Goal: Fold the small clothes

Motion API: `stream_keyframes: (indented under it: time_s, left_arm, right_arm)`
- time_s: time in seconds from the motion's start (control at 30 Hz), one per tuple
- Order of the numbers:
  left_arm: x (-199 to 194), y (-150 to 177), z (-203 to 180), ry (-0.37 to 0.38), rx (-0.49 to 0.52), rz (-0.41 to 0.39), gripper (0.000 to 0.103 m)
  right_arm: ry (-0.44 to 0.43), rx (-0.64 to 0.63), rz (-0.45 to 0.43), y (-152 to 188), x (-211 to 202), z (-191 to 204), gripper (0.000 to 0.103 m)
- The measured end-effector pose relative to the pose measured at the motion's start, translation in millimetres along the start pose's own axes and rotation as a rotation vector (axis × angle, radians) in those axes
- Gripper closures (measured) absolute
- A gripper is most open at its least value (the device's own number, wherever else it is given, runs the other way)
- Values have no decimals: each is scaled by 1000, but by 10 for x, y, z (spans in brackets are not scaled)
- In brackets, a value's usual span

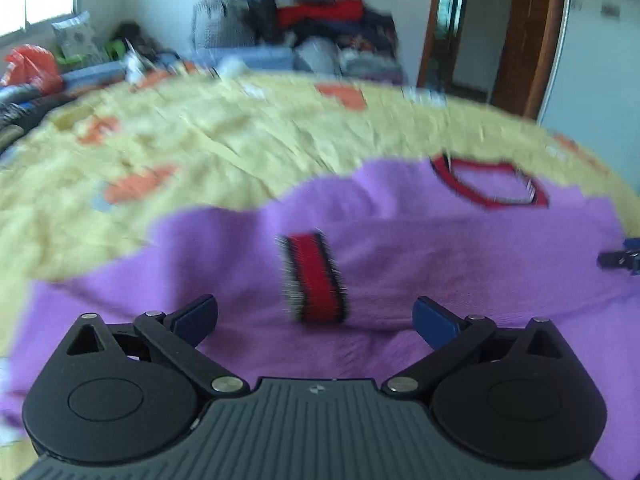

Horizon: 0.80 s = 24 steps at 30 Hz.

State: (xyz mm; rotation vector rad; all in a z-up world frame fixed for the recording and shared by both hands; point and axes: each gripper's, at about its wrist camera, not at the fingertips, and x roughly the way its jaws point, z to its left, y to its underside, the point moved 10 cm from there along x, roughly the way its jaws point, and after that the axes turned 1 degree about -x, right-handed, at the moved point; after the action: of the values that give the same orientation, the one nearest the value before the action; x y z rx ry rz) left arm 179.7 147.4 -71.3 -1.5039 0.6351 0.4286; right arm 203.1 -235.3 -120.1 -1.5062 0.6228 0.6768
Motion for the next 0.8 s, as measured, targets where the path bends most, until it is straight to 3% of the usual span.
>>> stream_keyframes:
  time_s: [0.1,0.2,0.3,0.43,0.53,0.67,0.8]
  left_arm:
    - [-457,35,395,-102,75,-86,0]
    - [-661,195,770,-158,140,-96,5]
    - [-736,329,880,-118,187,-113,6]
    - [-654,360,718,-77,272,-126,11]
    - [-504,378,612,-92,371,-109,24]
    - [-402,459,550,-43,413,-65,35]
    - [-436,524,479,-15,461,-70,37]
  right_arm:
    - [-68,22,-51,12,-243,275,0]
    - [-192,50,-117,60,-519,674,0]
    - [-243,22,-152,149,-672,1071,0]
    - [-281,1,-183,266,-812,1451,0]
    - [-306,-37,-182,365,-879,1672,0]
    - [-303,-76,-182,485,-937,1776,0]
    - [-316,-42,-174,527,-936,1752,0]
